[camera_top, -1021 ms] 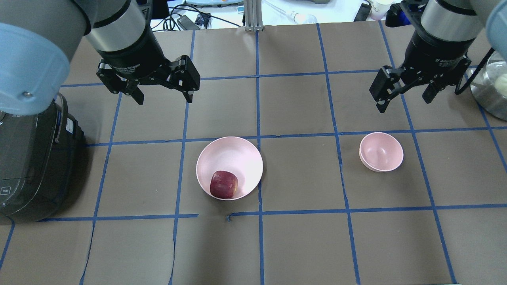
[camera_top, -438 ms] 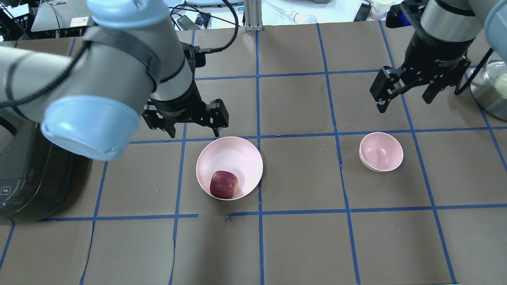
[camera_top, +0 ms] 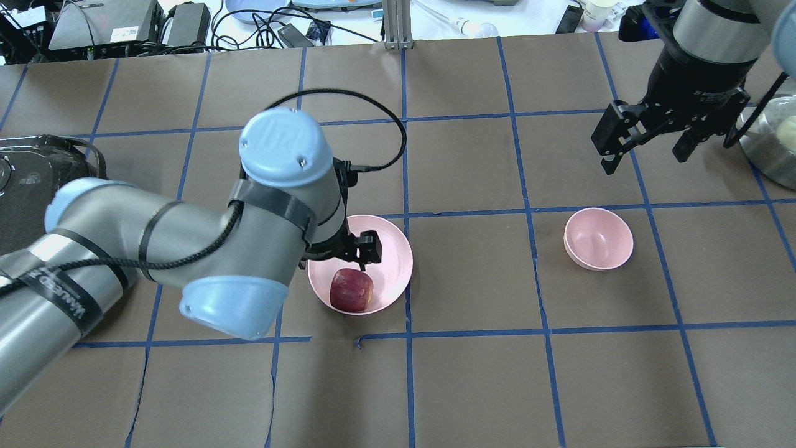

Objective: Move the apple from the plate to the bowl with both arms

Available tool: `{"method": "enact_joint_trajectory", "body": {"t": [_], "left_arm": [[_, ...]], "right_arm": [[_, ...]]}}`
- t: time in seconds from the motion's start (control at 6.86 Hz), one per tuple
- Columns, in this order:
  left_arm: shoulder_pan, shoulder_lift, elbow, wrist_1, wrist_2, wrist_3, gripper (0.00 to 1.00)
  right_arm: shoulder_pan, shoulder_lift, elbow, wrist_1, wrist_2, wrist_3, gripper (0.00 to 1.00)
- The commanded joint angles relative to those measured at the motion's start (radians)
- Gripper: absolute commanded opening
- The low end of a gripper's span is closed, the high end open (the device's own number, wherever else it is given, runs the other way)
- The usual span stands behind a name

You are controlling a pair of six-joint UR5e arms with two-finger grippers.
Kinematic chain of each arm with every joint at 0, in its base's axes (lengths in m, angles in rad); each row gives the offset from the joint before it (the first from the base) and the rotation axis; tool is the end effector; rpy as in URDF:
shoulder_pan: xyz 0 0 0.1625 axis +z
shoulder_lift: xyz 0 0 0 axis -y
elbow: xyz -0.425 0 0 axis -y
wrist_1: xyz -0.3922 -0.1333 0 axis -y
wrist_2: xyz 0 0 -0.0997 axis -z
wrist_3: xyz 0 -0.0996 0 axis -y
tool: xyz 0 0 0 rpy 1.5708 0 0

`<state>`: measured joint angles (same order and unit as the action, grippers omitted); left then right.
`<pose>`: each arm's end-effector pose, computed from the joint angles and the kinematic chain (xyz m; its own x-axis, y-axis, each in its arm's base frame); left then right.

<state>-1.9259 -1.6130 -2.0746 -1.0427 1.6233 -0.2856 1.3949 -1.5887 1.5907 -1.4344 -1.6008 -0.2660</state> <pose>-0.2769 -0.3783 0.2822 -0.9960 0.0699 -0.0554 0.0699 0.9976 0.0024 0.0461 -0.4852 0.4743 -0.9958 -0.0915 -0.0076 -0.0917 0.9858 0.1409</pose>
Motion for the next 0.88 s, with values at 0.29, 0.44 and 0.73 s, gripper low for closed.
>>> {"method": "enact_joint_trajectory", "body": {"t": [0.29,0.44,0.73], "left_arm": [[-0.011,-0.126,-0.055,0.191,0.003,0.006,1.00],[-0.011,-0.158,-0.053,0.231,0.003,0.005,1.00],[-0.015,-0.182,-0.061,0.244,0.001,0.011,1.00]], "right_arm": [[-0.103,0.128,0.046,-0.167,0.045,-0.079,1.00],[-0.105,0.179,0.128,-0.228,0.042,-0.082,1.00],[-0.105,0.196,0.272,-0.425,0.036,-0.091,1.00]]}}
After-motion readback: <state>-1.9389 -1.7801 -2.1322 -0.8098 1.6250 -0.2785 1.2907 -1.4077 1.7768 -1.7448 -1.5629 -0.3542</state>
